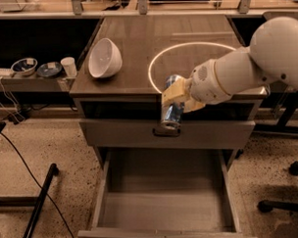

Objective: Pick redbull can from middle drawer and place on counter

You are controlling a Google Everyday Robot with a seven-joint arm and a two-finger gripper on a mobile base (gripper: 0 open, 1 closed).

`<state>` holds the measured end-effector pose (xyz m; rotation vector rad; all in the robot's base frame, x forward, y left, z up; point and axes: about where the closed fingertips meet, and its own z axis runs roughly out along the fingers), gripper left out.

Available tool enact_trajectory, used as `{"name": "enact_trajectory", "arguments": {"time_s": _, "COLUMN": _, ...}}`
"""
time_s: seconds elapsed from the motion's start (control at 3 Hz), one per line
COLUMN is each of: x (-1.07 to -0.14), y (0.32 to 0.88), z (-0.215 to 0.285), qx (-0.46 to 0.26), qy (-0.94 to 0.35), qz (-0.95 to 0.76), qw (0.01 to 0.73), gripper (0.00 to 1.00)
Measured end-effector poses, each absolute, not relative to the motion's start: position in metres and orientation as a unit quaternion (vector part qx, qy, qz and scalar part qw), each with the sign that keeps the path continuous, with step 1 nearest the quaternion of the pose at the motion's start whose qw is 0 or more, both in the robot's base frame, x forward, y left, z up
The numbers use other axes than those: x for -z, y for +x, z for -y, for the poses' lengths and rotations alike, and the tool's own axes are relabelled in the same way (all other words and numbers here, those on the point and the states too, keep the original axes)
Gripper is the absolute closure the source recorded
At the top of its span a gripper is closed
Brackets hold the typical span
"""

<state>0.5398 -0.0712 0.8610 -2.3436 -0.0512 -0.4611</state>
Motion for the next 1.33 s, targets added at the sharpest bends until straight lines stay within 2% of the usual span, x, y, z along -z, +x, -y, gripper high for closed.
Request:
{"name": "enact_trajectory", "arguments": {"time_s": 0.67, "x": -0.903, "y": 0.637, "z": 0.128, "qx": 0.191, "qy": -0.931, "qz": -0.035, "qw": 0.31, "gripper": 1.0}}
{"name": "enact_trajectory", "arguments": {"time_s": 1.33, "x": -0.905, "y": 0.679, "z": 0.175, "qx": 0.174, "qy": -0.963, "qz": -0.061, "qw": 0.197, "gripper": 0.97}}
